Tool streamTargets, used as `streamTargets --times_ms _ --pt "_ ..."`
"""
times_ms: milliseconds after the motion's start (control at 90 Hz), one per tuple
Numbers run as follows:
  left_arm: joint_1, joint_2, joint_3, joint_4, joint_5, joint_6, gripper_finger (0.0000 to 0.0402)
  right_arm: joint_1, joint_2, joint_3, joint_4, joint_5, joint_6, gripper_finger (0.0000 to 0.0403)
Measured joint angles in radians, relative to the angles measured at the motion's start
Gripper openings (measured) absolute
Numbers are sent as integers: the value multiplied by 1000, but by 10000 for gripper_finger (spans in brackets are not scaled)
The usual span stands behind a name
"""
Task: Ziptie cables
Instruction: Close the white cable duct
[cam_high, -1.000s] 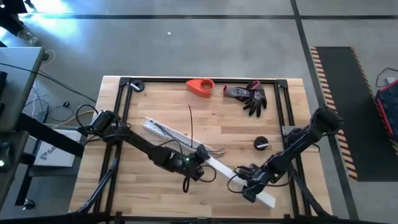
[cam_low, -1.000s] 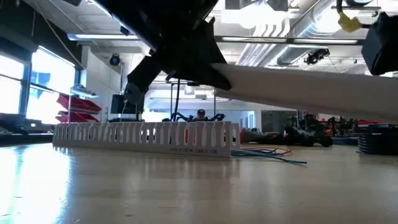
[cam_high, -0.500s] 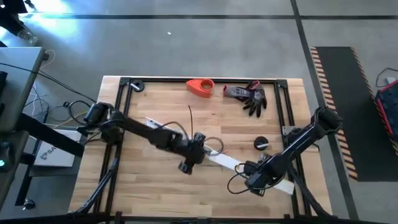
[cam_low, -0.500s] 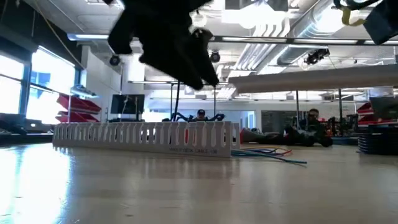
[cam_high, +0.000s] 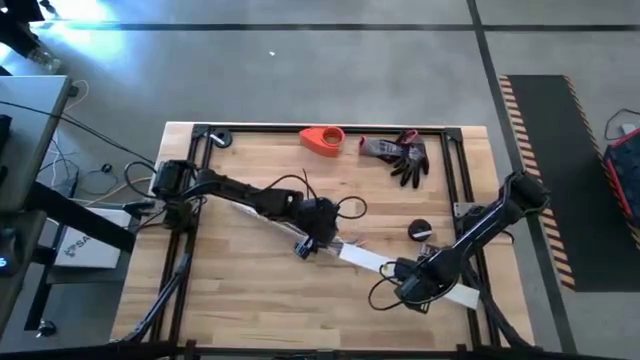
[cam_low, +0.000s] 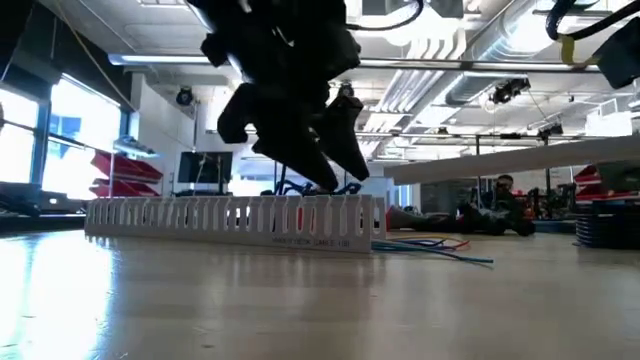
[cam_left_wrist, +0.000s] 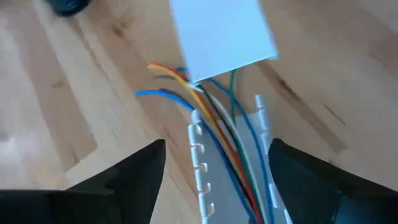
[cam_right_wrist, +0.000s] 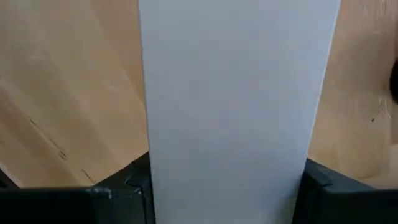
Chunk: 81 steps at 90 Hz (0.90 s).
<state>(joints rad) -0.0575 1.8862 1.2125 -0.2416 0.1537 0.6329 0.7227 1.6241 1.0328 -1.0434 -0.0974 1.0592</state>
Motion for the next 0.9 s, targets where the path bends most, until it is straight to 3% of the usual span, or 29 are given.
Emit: streamTargets --times_ms 222,378,611,900 --pt "0 11 0 24 49 23 267 5 0 -2 1 33 21 196" --pt "-4 55 1 52 45 -1 267 3 0 -4 34 128 15 196" --pt "-19 71 2 70 -57 -77 267 -22 27 -4 62 140 13 196" --pt "-44 82 -1 3 -43 -113 266 -31 57 -3 60 99 14 196"
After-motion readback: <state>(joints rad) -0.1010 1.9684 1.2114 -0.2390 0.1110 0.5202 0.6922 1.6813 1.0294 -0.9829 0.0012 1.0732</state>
